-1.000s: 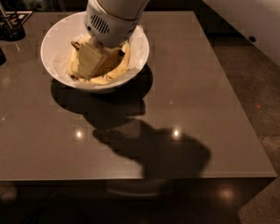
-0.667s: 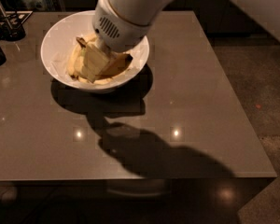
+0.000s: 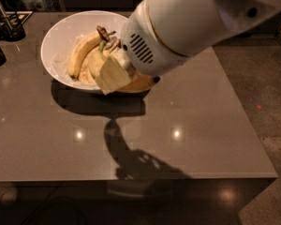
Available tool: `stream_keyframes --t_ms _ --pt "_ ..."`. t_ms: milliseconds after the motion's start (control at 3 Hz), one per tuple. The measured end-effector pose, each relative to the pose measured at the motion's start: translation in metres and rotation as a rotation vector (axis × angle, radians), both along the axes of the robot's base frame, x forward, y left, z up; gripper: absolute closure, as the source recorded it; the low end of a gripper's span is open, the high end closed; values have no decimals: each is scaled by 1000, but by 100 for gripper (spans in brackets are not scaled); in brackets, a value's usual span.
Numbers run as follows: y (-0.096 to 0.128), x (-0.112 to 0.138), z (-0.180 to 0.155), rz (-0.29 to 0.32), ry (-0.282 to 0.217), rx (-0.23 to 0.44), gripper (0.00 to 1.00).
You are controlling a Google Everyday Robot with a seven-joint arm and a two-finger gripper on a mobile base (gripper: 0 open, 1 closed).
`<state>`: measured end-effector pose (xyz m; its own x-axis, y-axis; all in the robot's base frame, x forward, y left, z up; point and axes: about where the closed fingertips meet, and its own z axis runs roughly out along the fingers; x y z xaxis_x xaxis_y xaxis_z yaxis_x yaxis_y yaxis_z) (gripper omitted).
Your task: Pick banana from white bowl
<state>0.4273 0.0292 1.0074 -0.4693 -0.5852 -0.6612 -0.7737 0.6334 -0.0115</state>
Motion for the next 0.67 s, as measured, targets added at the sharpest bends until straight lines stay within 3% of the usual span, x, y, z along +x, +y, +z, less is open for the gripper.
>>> stream_keyframes --t_ms 667 --pt "-8 -14 7 -34 -22 14 100"
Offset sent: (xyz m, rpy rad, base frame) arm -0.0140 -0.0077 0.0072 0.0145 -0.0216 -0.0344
